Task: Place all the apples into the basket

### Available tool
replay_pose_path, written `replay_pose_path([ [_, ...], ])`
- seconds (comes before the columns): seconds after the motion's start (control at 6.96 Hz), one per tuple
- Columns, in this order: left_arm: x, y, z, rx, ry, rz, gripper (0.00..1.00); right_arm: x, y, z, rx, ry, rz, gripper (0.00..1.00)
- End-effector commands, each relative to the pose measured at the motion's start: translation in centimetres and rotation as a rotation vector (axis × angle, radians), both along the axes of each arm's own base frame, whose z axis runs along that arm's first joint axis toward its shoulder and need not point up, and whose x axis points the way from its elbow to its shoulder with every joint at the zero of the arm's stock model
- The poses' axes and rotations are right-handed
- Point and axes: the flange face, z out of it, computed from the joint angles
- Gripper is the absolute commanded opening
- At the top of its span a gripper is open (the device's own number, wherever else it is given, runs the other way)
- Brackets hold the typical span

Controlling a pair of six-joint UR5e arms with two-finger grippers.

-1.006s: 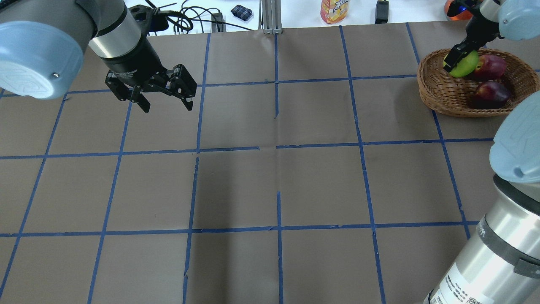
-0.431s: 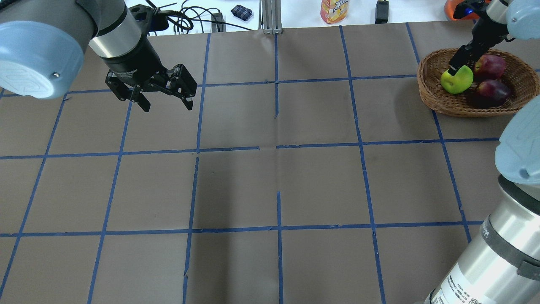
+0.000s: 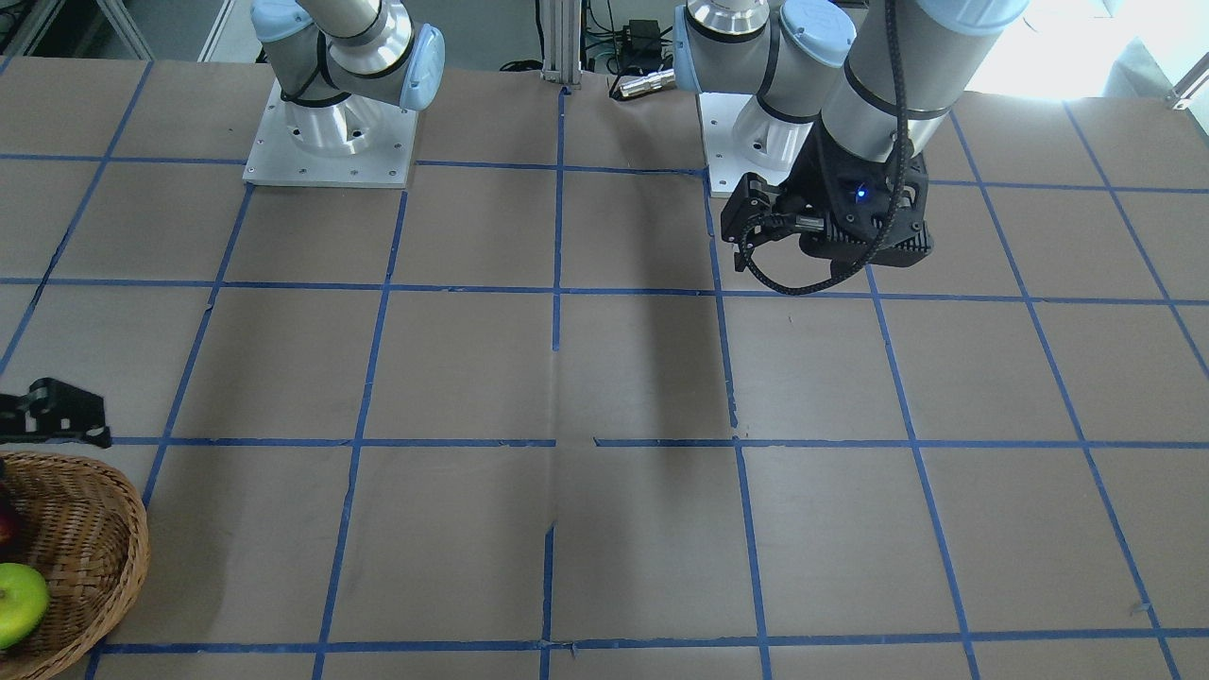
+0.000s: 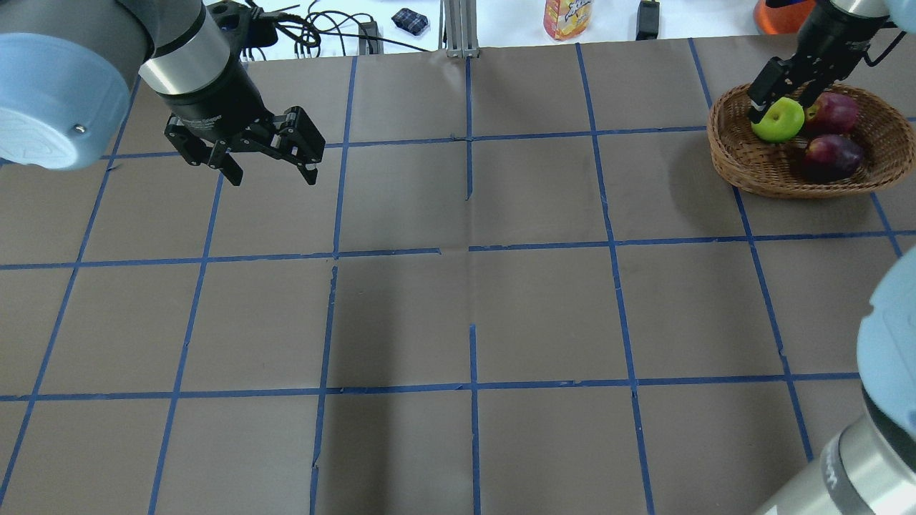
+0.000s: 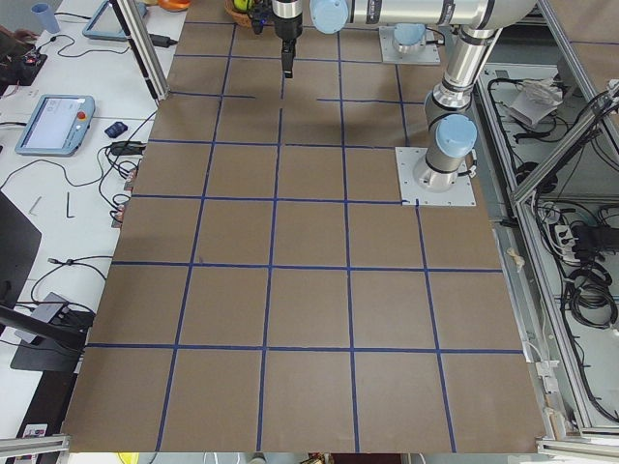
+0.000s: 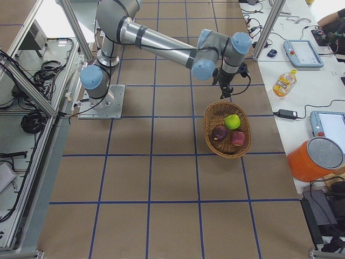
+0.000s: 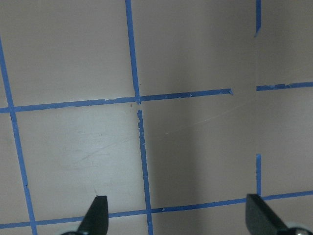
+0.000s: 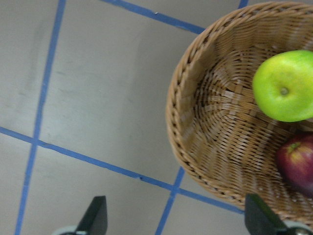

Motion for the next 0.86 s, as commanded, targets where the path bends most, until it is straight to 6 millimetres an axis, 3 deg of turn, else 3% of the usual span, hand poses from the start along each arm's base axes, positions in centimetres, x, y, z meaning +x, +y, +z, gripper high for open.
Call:
replay_pose_path([
  [0.0,0.1,0.1,0.2,-0.005,-0.016,-0.002,1.00,11.7,7.5,7.5,-0.066,0.013,-0.118,1.00],
  [0.14,0.1,0.0,0.7,-0.014,-0.017,-0.002,1.00,17.4,10.7,10.5,-0.112,0.019,-0.149,1.00],
  [0.43,0.0,-0.1,0.8,-0.015,-0.010,0.000,1.00,25.8,15.2,13.4,-0.141,0.014,-0.193,1.00],
  [0.58,-0.1,-0.3,0.7,-0.015,-0.005,0.001,1.00,26.8,16.6,15.1,-0.190,-0.007,-0.174,1.00],
  [0.72,-0.3,-0.7,0.9,-0.020,-0.017,-0.011,1.00,26.8,16.5,14.2,-0.194,-0.008,-0.168,1.00],
])
